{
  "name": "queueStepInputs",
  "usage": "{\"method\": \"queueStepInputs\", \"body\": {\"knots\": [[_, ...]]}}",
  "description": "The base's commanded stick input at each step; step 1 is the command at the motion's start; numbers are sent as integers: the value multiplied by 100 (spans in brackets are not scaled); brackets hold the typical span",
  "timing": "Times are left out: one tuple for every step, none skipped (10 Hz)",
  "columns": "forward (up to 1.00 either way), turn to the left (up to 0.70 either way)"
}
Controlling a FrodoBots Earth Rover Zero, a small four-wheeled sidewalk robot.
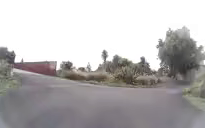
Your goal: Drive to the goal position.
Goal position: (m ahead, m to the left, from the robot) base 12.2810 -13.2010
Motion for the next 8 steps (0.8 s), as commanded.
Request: {"method": "queueStepInputs", "body": {"knots": [[85, 0], [85, 0], [85, 1], [85, 23], [85, 34], [85, 34], [85, 34], [85, 29]]}}
